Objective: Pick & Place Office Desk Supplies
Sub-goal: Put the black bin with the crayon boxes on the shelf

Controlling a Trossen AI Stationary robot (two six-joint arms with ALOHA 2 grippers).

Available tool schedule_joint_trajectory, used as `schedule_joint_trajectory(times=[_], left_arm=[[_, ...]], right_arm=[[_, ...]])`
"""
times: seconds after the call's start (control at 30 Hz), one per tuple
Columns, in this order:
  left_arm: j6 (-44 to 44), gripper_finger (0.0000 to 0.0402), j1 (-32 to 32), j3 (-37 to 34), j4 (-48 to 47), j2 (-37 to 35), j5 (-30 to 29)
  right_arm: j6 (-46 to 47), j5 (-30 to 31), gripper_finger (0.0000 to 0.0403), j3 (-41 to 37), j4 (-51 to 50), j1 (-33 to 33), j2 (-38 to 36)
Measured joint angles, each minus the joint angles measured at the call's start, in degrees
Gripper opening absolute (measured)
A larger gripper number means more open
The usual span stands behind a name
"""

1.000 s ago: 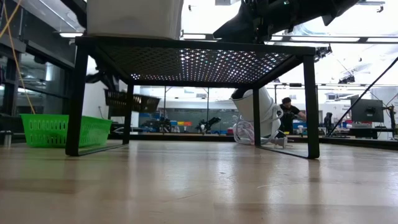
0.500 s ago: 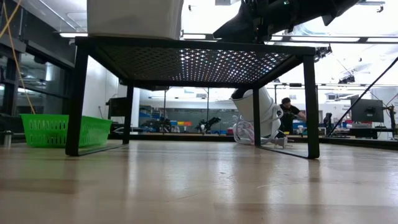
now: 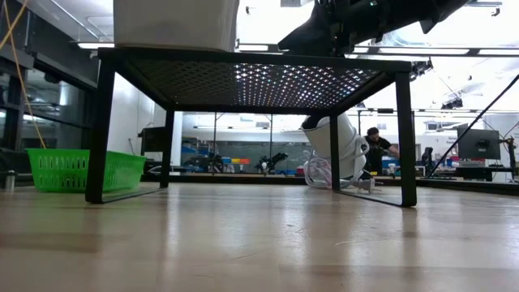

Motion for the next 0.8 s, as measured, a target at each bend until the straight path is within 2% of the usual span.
schedule_joint_trajectory(times=[0.23, 0.8], left_arm=[[0.0, 0.0002, -2.9, 1.5, 1.3, 0.0, 0.2], [1.8, 0.0002, -2.3, 1.6, 1.8, 0.0, 0.7]], right_arm=[[0.0, 0.0, 0.0121, 0.0, 0.0, 0.0, 0.0], [0.0, 0.0, 0.0121, 0.0, 0.0, 0.0, 0.0]])
